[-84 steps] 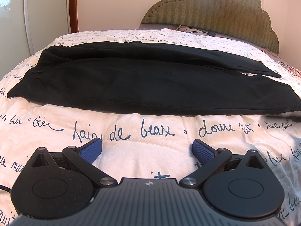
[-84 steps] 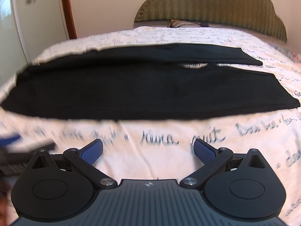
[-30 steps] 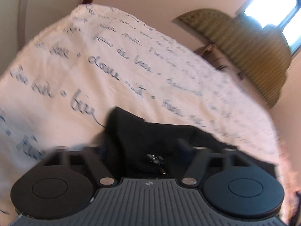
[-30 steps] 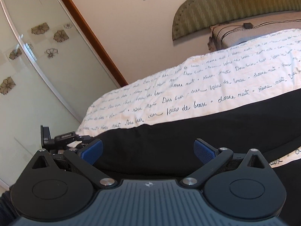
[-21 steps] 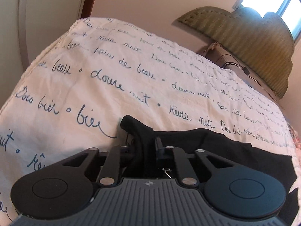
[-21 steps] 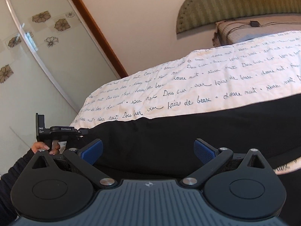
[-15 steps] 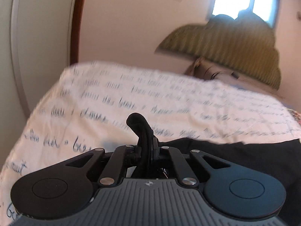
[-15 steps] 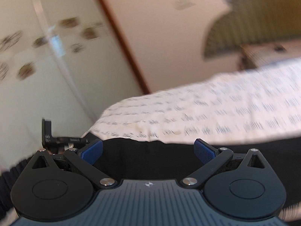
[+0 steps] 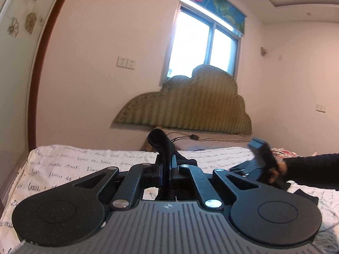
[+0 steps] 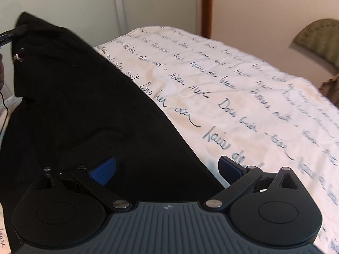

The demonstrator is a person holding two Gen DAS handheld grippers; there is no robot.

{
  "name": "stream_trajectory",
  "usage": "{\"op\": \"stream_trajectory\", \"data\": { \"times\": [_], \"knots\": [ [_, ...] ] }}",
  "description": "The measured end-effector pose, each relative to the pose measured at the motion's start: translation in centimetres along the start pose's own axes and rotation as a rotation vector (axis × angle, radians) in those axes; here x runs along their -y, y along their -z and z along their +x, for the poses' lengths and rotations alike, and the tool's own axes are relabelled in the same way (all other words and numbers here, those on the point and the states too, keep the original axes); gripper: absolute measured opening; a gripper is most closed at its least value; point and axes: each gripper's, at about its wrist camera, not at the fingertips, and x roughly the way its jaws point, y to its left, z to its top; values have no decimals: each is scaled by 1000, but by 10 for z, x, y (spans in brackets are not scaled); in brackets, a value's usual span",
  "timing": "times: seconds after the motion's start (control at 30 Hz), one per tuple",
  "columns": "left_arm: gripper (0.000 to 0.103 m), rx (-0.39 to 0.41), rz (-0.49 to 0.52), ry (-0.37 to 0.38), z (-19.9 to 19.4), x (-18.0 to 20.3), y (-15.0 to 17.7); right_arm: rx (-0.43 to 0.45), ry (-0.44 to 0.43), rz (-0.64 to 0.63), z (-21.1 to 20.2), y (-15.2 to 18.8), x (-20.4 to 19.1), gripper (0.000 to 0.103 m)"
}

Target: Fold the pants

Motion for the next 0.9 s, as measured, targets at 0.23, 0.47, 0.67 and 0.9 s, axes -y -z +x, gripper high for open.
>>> {"op": "stream_trajectory", "data": {
  "times": [0.23,0.47,0.67,0.9],
  "knots": [
    [5,5,19,0,1,-3,6,-55,-83,7,28,-24,14,96],
    [5,-10,-63,-57,1,-21,13,-50,-99,43,10,-24,4,11],
    [5,33,-131,-36,-34,-19,6,101,-109,-3,-67,-22,-40,10],
    [6,-42,-313,-64,-66,-21,47,117,-259,57,-82,47,-115,10]
  ]
}}
